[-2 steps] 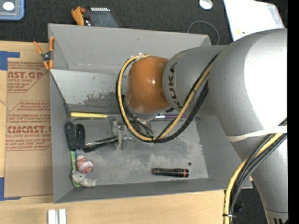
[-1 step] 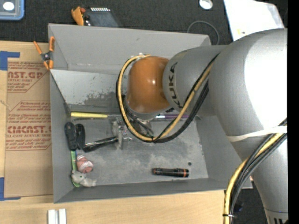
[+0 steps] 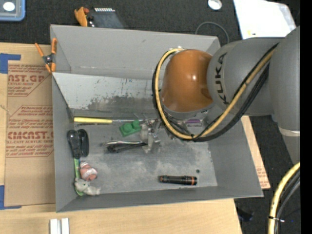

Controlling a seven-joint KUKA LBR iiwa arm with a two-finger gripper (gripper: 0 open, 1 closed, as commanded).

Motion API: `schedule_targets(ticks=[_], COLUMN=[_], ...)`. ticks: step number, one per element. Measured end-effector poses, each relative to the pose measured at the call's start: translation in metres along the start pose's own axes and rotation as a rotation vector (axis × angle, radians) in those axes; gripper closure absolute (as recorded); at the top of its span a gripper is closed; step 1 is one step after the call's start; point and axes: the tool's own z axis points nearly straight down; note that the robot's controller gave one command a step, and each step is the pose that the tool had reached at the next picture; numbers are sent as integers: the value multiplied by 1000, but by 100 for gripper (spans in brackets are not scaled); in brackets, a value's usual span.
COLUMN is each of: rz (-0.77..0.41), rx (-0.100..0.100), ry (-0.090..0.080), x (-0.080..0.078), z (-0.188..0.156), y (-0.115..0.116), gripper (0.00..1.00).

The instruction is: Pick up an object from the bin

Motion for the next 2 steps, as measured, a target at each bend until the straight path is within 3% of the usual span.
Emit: schedule_targets(ticks=[1,2], rz=[-12,123], rx=[-1,0], ry=[0,-8], x=[-3,21], z=[-26,30], y=[-33,-52], gripper=[100,100])
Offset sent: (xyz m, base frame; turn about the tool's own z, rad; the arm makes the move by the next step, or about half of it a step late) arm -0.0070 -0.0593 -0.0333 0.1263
